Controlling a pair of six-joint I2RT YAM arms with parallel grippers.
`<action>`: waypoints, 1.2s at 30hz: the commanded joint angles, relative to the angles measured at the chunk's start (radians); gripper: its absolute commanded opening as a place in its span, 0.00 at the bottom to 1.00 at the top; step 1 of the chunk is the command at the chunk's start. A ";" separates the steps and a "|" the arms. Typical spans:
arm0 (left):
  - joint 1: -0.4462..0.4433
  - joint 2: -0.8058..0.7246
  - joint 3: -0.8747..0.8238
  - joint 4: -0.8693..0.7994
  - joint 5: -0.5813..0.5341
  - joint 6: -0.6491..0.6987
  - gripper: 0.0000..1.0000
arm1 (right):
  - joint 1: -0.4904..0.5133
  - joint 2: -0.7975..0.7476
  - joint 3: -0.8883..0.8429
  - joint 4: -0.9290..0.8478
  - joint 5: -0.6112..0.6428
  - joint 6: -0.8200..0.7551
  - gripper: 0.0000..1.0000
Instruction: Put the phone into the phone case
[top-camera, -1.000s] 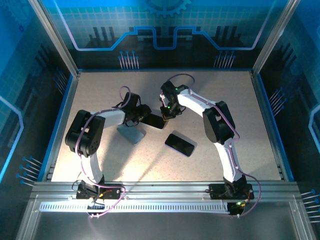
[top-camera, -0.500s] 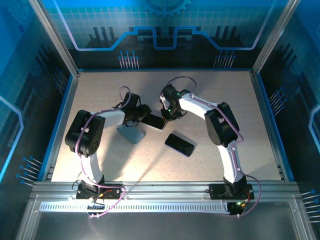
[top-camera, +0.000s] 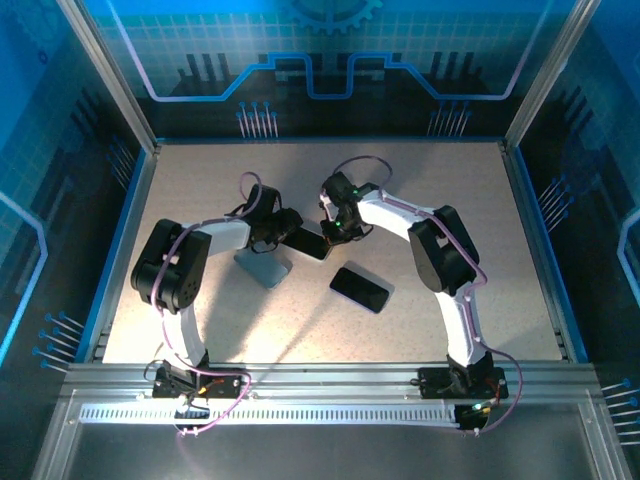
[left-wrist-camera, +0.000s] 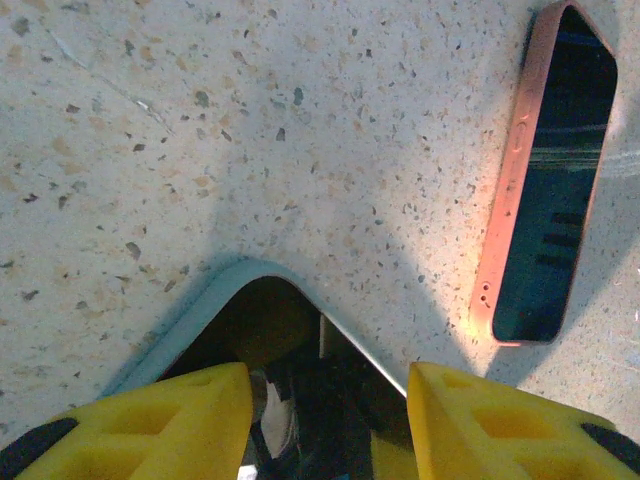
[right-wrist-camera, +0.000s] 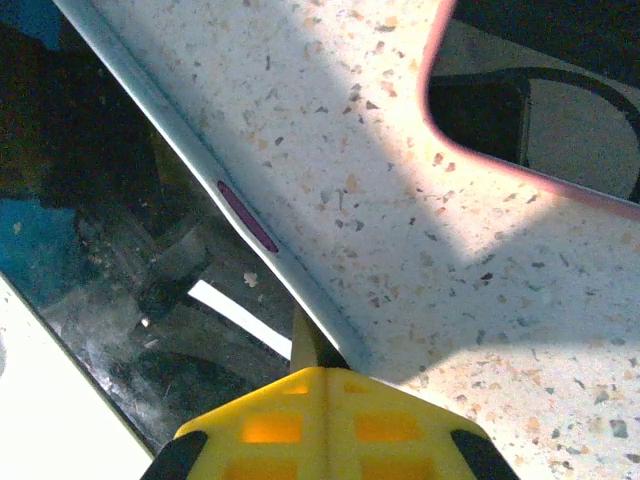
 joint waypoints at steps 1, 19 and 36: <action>-0.016 0.135 0.042 -0.079 -0.006 0.017 0.47 | 0.064 0.111 -0.104 -0.062 -0.166 0.076 0.00; 0.009 0.259 0.458 -0.173 0.039 0.079 0.48 | 0.026 -0.036 -0.058 0.216 -0.253 0.182 0.00; 0.076 -0.231 0.023 -0.087 0.028 -0.001 0.49 | 0.064 -0.083 -0.188 0.337 -0.391 0.213 0.00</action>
